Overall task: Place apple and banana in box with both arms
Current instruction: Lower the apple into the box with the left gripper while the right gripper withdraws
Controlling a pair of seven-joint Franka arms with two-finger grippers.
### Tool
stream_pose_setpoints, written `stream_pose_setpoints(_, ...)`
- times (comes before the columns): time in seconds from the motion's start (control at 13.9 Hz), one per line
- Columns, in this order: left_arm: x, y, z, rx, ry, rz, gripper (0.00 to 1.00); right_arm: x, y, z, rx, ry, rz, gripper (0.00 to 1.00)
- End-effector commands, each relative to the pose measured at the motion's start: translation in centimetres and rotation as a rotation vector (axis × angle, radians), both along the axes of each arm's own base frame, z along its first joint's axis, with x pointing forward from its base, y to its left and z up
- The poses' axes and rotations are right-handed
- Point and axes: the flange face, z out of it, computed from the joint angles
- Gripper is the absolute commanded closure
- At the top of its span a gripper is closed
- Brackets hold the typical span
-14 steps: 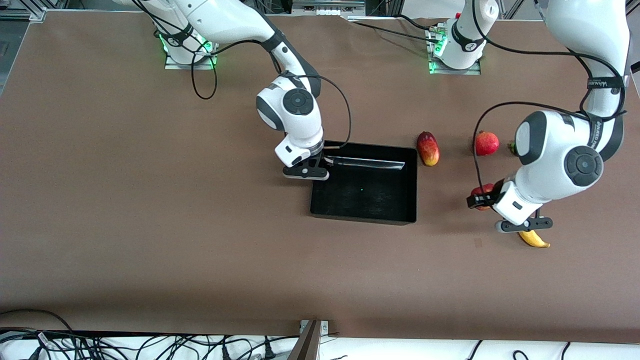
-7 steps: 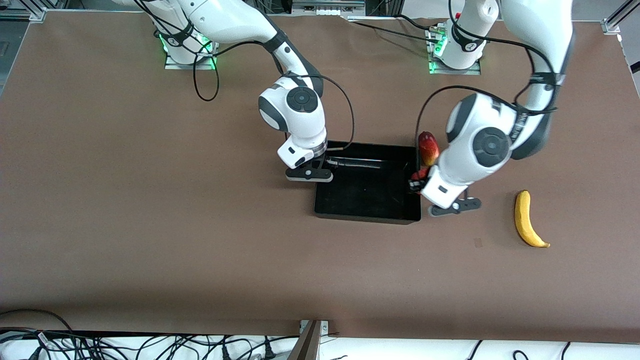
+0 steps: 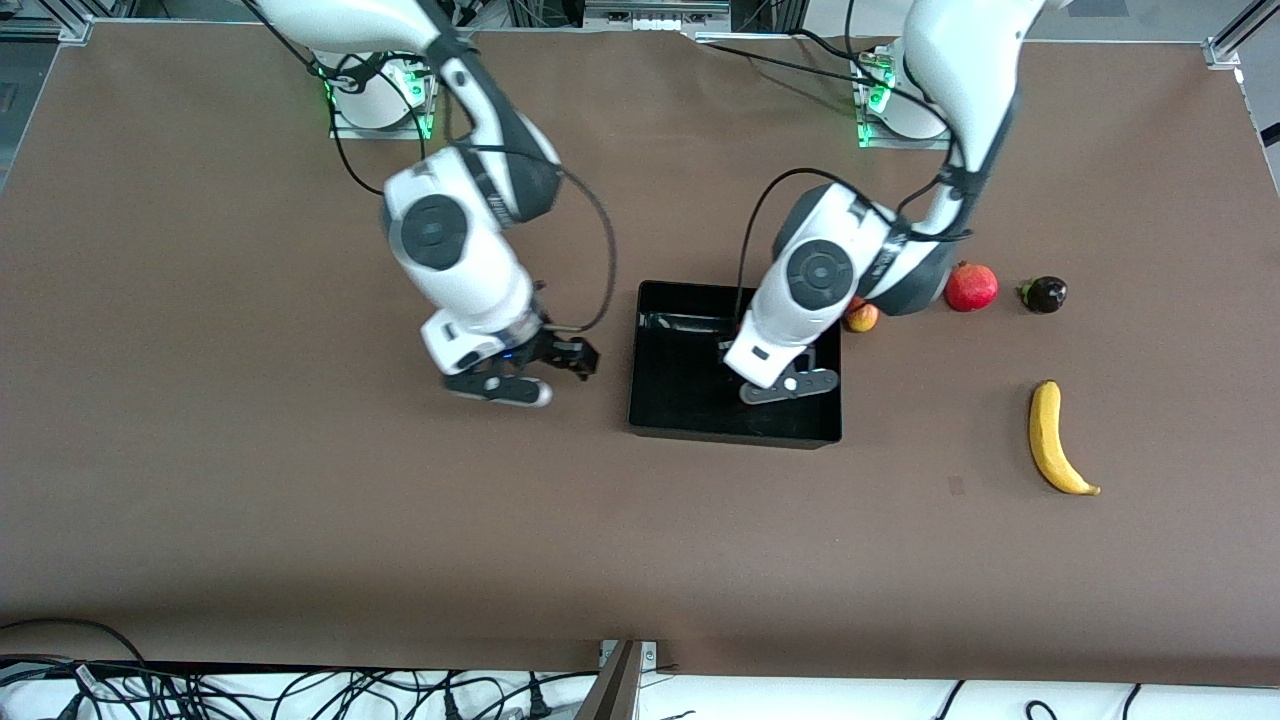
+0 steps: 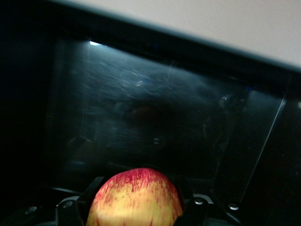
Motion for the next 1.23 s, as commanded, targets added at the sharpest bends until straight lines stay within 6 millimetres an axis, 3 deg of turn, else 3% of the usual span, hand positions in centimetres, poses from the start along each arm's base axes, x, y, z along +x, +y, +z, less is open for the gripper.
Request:
stream_pose_setpoints(0.0,-1.3,-2.9,-4.1,-0.021,0.003,0.033,1.00,1.5,-6.9,3.1,0.029,0.046,0.050,0.00)
stream_pose_setpoints(0.22,-3.1,-4.5,-6.2,-0.016,0.027,0.006,1.00,2.6,-15.1,6.2,0.009,0.081,0.091,0.00)
stream_pose_setpoints(0.29,-4.0,-5.4,-6.3,-0.026,0.042,-0.007,1.00,2.6,-17.1,7.8,-0.007,0.093,0.089,0.00)
stream_pose_setpoints(0.36,-4.6,-5.3,-6.7,-0.021,0.055,-0.009,1.00,2.8,-19.5,10.8,-0.033,0.087,0.090,0.00)
stream_pose_setpoints(0.65,-5.3,-4.9,-7.8,-0.009,0.072,-0.026,1.00,1.9,-26.5,16.1,-0.091,0.159,0.112,0.00)
stream_pose_setpoints(0.86,-5.1,-4.5,-8.1,0.000,0.069,-0.036,0.73,0.5,-32.2,20.5,-0.103,0.096,0.189,0.00)
stream_pose_setpoints(0.94,-5.1,-4.4,-8.1,0.003,0.067,-0.037,0.53,-0.8,-33.9,21.9,-0.105,0.108,0.213,0.00)
stream_pose_setpoints(1.01,-5.0,-4.2,-8.1,0.002,0.067,-0.034,0.49,-1.5,-35.6,22.8,-0.116,0.110,0.228,0.00)
stream_pose_setpoints(1.15,-4.4,-3.8,-7.8,0.000,0.065,-0.022,0.26,-1.7,-37.3,22.9,-0.134,0.113,0.239,0.00)
